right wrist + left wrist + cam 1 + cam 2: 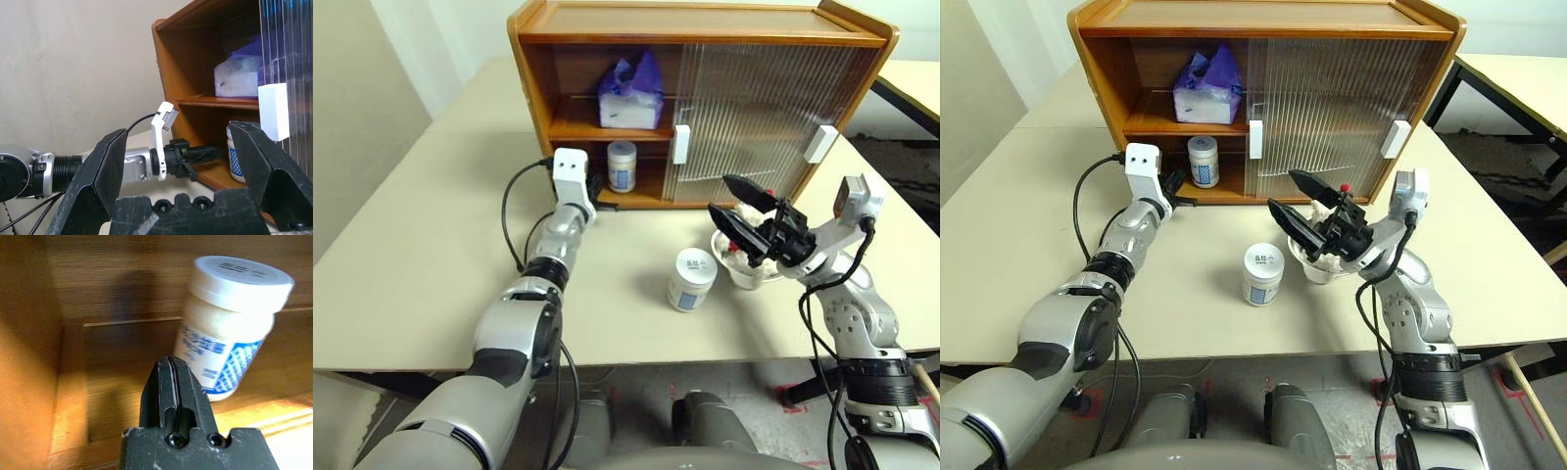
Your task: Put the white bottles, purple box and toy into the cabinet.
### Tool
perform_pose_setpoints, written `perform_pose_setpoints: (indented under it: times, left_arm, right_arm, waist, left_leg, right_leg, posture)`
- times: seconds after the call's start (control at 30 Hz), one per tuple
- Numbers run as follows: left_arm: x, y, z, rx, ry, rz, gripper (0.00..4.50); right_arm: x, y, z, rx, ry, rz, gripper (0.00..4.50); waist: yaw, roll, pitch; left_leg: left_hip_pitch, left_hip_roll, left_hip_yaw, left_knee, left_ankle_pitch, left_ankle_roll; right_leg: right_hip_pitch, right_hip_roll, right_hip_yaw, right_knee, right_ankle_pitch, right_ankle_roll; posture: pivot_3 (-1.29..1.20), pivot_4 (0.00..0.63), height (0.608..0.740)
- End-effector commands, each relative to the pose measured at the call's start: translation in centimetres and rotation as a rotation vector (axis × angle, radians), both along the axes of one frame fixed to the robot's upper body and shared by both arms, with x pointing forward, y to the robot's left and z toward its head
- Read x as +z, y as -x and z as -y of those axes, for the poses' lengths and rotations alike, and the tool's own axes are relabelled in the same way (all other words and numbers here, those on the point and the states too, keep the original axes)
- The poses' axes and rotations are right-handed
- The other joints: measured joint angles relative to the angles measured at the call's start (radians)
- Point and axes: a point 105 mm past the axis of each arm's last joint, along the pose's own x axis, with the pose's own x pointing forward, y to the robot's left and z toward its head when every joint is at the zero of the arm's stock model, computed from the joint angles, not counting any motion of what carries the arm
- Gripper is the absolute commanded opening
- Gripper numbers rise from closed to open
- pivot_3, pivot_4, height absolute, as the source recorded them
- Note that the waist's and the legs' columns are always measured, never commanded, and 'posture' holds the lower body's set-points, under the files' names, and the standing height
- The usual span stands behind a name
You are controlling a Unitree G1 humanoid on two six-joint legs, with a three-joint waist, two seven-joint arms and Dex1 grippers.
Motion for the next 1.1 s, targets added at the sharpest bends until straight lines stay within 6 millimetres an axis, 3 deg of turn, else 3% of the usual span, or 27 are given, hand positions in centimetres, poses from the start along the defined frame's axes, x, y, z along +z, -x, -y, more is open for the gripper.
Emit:
perform_pose_setpoints:
  times: [0.03, 0.43, 0.7, 1.1]
  left_arm:
    - [0.3, -0.1, 1.4, -0.051, -0.025, -0.001, 0.03]
    - [0.4, 0.0, 1.9, -0.069, -0.022, 0.003, 0.03]
    - [0.4, -0.1, 0.2, -0.013, -0.030, 0.015, 0.03]
    - [1.3, -1.1, -0.7, 0.005, -0.110, -0.013, 0.03]
  right_arm:
    - [0.3, 0.1, -0.3, 0.001, 0.006, 0.017, 4.50]
    - [0.2, 0.1, -0.4, 0.001, 0.016, 0.019, 4.50]
    - [0.1, 0.1, -0.6, 0.007, 0.017, 0.018, 4.50]
    - [0.4, 0.4, 0.1, -0.014, 0.033, 0.025, 4.50]
  waist:
    - [-0.004, 0.000, 0.000]
    - [-0.029, 0.000, 0.000]
    - [-0.030, 0.000, 0.000]
    - [-0.033, 0.000, 0.000]
  left_leg:
    - [0.000, 0.000, 0.000, 0.000, 0.000, 0.000]
    - [-0.001, 0.001, 0.000, 0.000, 0.000, 0.000]
    - [0.000, 0.001, 0.000, 0.000, 0.000, 0.000]
    - [-0.001, 0.000, 0.000, 0.000, 0.000, 0.000]
  right_leg:
    - [0.000, 0.000, 0.000, 0.000, 0.000, 0.000]
    - [-0.001, 0.002, 0.001, -0.001, -0.001, 0.000]
    - [-0.001, 0.001, 0.001, -0.001, -0.001, 0.000]
    - [-0.001, 0.001, 0.001, -0.001, -0.001, 0.000]
  posture:
    - [0.01, 0.000, 0.740]
    - [0.01, 0.000, 0.740]
    - [0.01, 0.000, 0.740]
    - [-0.03, 0.000, 0.740]
